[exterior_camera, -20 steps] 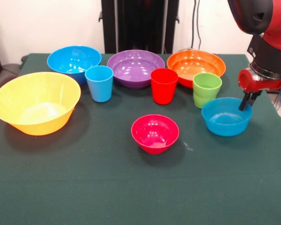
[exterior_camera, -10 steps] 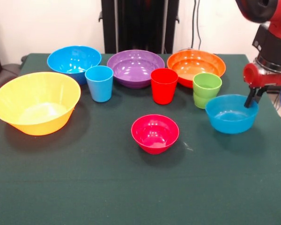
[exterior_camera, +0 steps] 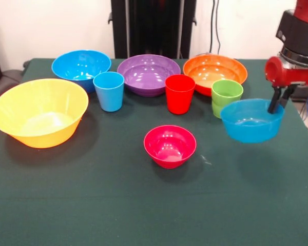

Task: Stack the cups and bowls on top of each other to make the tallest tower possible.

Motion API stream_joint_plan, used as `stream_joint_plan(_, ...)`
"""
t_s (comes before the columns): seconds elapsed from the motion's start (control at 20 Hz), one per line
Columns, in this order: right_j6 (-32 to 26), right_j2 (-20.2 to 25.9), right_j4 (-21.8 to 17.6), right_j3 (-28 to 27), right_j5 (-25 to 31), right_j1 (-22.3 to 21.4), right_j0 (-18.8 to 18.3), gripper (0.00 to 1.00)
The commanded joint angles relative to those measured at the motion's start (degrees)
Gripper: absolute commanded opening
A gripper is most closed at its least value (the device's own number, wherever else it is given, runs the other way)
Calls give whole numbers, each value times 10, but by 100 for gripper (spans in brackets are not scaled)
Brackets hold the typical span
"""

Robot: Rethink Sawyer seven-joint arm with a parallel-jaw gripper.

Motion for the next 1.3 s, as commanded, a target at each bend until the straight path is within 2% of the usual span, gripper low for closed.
stream_joint_plan(0.05, -141, 58, -37, 64, 67, -51, -88, 0)
stream_joint_plan(0.35, -202, 85, -67, 86, 75, -73, -139, 0)
stream_joint_plan(0.75, -205, 117, -107, 90, 66, -68, -171, 0)
stream_joint_plan(1.3, -143, 132, -124, 74, 51, -44, -159, 0)
